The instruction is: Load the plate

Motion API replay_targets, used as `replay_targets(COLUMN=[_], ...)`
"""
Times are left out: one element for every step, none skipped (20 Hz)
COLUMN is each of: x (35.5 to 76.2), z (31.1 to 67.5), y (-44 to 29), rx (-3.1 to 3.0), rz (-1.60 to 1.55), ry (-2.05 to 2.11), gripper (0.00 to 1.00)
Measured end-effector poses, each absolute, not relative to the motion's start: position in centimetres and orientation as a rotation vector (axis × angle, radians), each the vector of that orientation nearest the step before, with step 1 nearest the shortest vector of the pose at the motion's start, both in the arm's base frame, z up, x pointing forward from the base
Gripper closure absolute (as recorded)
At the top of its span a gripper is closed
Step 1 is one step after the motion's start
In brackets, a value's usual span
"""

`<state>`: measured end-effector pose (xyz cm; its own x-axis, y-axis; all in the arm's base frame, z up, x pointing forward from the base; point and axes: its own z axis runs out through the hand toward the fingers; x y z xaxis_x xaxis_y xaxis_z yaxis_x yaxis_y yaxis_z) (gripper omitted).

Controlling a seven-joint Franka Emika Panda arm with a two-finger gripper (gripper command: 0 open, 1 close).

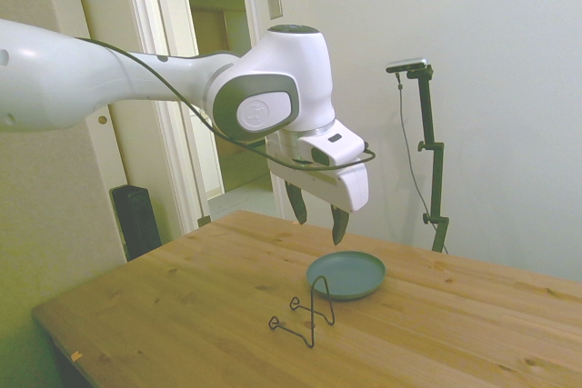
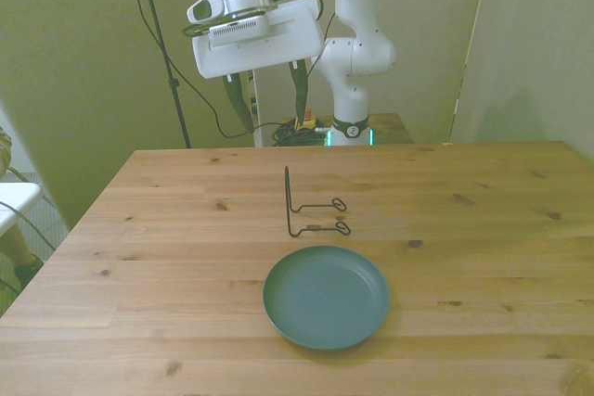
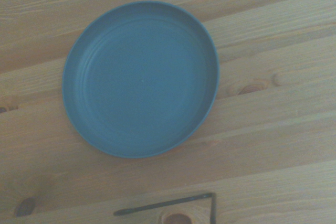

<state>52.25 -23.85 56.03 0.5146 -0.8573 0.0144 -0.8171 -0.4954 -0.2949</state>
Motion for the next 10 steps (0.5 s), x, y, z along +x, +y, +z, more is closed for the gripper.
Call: replay_targets(x=[52.4, 52.5, 52.7, 52.8, 53.0, 53.3, 53.5, 53.8, 54.3, 54.3], z=[56.0, 55.9, 55.9, 55.8, 55.7, 55.6, 55.3, 55.1, 54.7, 54.7], y=[-24.2, -24.6, -25.1, -25.5, -25.9, -26.2, -26.4, -26.5, -26.6, -26.6], rx=[-2.504, -2.500, -2.495, -2.492, -2.489, -2.488, -2.490, -2.493, -2.497, -2.497], rz=[-0.233, -0.234, -0.237, -0.237, -0.238, -0.235, -0.231, -0.227, -0.221, -0.220], ry=[1.422, 1.429, 1.436, 1.443, 1.449, 1.452, 1.454, 1.456, 1.458, 1.458], gripper=[0.00, 0.00, 0.00, 0.00, 0.00, 0.00, 0.00, 0.00, 0.00, 0.00])
